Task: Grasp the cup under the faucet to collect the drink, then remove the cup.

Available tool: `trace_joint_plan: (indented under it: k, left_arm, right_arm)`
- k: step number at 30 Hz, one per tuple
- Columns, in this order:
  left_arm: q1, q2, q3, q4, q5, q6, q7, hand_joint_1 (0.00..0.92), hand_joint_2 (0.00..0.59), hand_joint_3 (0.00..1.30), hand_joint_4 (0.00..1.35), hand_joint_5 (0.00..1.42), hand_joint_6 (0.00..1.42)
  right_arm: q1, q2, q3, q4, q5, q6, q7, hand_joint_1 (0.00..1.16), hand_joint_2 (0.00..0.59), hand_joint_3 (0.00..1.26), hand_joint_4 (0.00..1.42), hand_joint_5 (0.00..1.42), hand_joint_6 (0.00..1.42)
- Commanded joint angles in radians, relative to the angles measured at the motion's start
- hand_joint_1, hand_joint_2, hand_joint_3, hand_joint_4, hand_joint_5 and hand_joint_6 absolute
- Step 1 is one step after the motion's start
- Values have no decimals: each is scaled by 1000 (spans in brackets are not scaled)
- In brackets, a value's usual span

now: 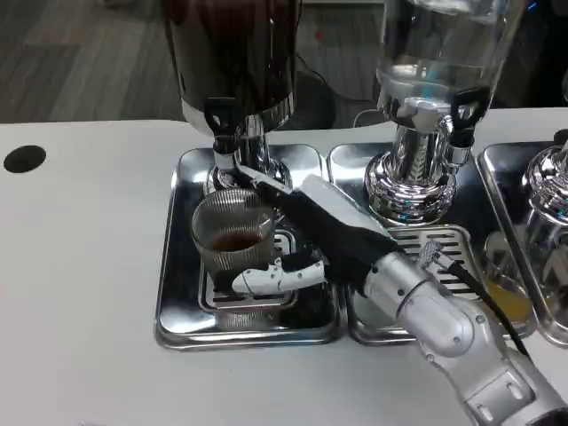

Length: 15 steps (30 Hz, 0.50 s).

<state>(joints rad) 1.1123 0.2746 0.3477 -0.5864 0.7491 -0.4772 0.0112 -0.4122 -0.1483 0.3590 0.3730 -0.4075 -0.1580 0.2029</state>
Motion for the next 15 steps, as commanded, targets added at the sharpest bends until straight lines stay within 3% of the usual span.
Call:
trace_joint_plan:
  k: [1,15]
  left_arm:
    - [2,-1,-2,1,-6,1,-10,0,67,448,402,499,718]
    - [-1,-8,-9,-43,-1,18,-45,0,67,448,416,529,731]
  right_arm:
    - [-24,3,-7,26,4,-17,-20,686,109,50,56,132,46]
    - [-56,0,-12,121,2,-39,-64,688,110,89,94,167,64]
